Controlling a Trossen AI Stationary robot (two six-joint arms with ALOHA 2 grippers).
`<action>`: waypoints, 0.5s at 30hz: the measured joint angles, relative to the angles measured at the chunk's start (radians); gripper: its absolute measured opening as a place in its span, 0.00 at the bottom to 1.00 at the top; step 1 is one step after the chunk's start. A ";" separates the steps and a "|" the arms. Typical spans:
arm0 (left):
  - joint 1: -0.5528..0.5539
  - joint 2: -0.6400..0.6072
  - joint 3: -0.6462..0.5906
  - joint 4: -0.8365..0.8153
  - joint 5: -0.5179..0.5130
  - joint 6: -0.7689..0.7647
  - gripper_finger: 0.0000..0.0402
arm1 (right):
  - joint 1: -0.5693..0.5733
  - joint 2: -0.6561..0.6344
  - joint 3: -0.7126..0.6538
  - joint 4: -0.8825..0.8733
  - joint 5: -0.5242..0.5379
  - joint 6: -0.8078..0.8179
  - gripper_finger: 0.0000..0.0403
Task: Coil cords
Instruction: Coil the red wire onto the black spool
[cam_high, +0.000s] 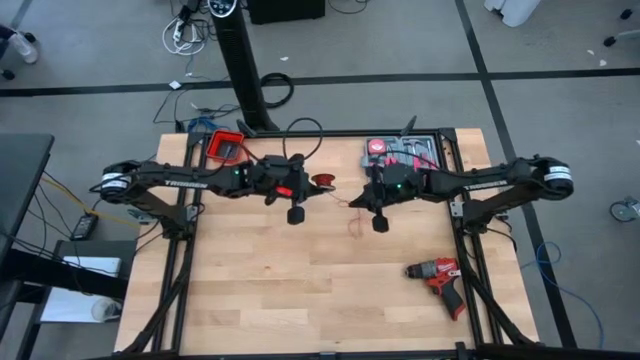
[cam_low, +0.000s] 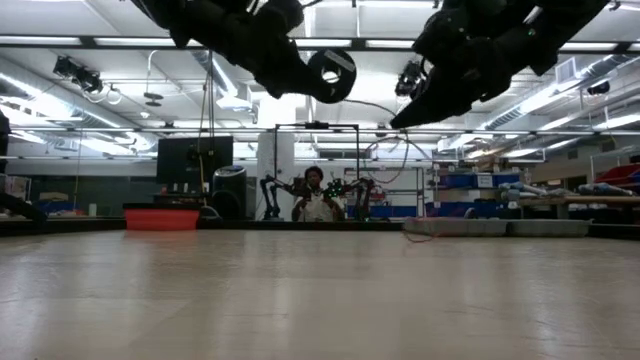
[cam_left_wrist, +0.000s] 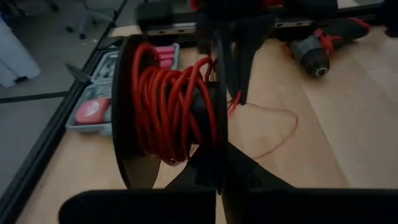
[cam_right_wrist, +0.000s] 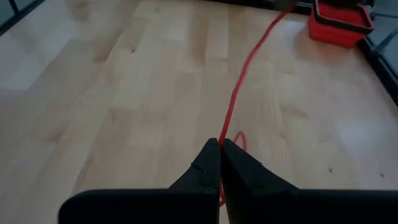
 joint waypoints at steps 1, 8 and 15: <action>0.000 -0.011 0.000 -0.006 -0.007 0.000 0.01 | 0.000 -0.012 0.000 -0.017 0.000 -0.005 0.00; 0.000 -0.085 0.000 -0.038 -0.025 0.001 0.01 | 0.000 -0.063 0.001 -0.108 0.009 -0.012 0.00; 0.000 -0.099 0.001 -0.073 -0.026 0.001 0.01 | 0.000 -0.063 0.002 -0.104 0.008 -0.012 0.00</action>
